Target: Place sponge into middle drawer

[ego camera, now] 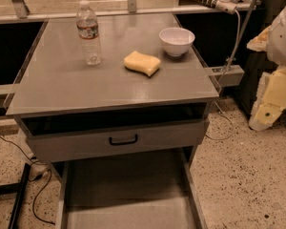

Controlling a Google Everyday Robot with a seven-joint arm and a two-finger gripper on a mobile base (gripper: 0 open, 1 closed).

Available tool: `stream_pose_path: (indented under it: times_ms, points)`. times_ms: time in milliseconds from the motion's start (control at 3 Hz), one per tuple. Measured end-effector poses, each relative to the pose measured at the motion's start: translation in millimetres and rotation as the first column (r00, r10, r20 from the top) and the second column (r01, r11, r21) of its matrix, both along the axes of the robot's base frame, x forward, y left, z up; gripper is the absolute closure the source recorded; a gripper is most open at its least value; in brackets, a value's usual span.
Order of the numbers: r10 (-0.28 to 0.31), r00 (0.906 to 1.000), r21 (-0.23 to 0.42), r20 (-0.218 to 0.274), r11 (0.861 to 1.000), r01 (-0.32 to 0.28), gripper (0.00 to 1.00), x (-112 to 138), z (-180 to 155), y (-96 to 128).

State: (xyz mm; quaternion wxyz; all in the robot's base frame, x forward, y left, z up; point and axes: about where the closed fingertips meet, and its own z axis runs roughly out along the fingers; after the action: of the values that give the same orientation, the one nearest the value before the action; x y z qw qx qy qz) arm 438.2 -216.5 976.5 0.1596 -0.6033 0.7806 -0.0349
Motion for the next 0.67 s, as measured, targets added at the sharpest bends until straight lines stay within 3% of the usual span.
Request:
stream_pose_path:
  times_ms: [333, 667]
  points:
    - [0.002, 1.0, -0.001, 0.008, 1.0, -0.002, 0.0, 1, 2, 1]
    - [0.051, 0.9971, 0.003, 0.057, 0.999, -0.051, 0.0, 20, 5, 22]
